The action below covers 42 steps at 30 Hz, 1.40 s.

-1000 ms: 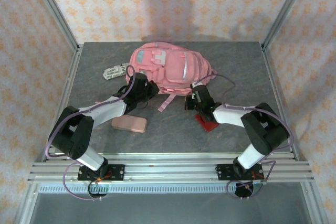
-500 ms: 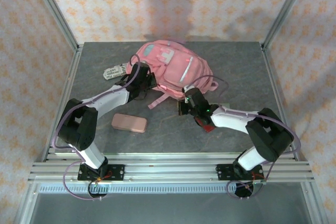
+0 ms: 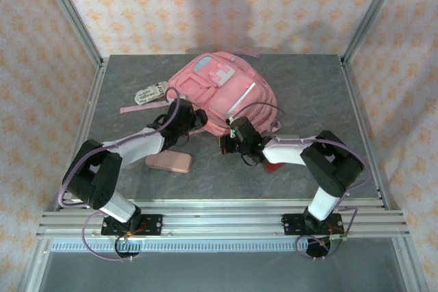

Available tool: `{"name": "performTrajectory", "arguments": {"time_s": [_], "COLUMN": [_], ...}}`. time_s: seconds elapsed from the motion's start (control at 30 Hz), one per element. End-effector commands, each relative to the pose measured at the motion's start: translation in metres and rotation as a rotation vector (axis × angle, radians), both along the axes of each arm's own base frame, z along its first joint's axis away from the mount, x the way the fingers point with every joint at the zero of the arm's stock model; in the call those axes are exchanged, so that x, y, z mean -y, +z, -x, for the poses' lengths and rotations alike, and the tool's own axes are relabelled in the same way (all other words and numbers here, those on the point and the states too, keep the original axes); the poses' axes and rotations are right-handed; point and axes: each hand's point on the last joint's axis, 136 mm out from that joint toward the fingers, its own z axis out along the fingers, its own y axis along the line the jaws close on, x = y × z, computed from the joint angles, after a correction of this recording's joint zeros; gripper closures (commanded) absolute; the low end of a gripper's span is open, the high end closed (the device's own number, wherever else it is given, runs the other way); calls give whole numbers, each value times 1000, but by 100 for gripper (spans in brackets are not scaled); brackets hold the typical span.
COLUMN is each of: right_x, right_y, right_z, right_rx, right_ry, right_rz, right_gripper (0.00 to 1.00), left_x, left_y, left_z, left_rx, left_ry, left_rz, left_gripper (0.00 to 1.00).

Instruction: Pack books, pencil case, and school supplies into a backpack

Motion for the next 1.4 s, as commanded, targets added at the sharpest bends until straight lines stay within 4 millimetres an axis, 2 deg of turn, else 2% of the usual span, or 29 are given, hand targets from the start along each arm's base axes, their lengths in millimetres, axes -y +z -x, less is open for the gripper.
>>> {"name": "performTrajectory", "arguments": {"time_s": [0.0,0.13,0.27,0.43,0.5,0.57,0.63,0.67,0.97,1.17,1.23,1.37], "right_x": [-16,-14,-15,-16,-16,-15,-14,-13,-3,-2,-1,3], "right_y": [13,13,15,15,13,9,4,1,-28,-31,-31,-36], "right_z": [1,1,2,3,3,3,3,3,-5,-13,-15,-20], "right_rx": [2,2,0,1,-3,-10,-17,-22,-57,-54,-47,-46], "right_ry": [32,28,27,31,33,34,31,25,-43,-87,-104,-140], "right_rz": [-56,-54,-61,-64,-60,-53,-44,-37,50,56,58,85], "right_gripper": [100,100,100,100,100,100,100,100,100,75,71,71], "left_x": [19,37,40,40,40,43,48,51,61,66,67,69], "left_y": [-2,-17,-31,-41,-44,-46,-48,-48,-50,-52,-51,-49], "left_z": [2,-2,-9,-13,-16,-19,-22,-23,-12,-7,-7,-7], "left_rx": [15,-20,-37,-36,-31,-31,-40,-47,-72,-83,-81,-80], "left_ry": [9,-1,35,67,75,71,58,47,-1,-17,-18,-24], "left_rz": [110,107,122,148,151,159,166,169,230,273,279,292], "left_gripper": [43,41,37,37,47,75,96,100,100,100,100,100]}}
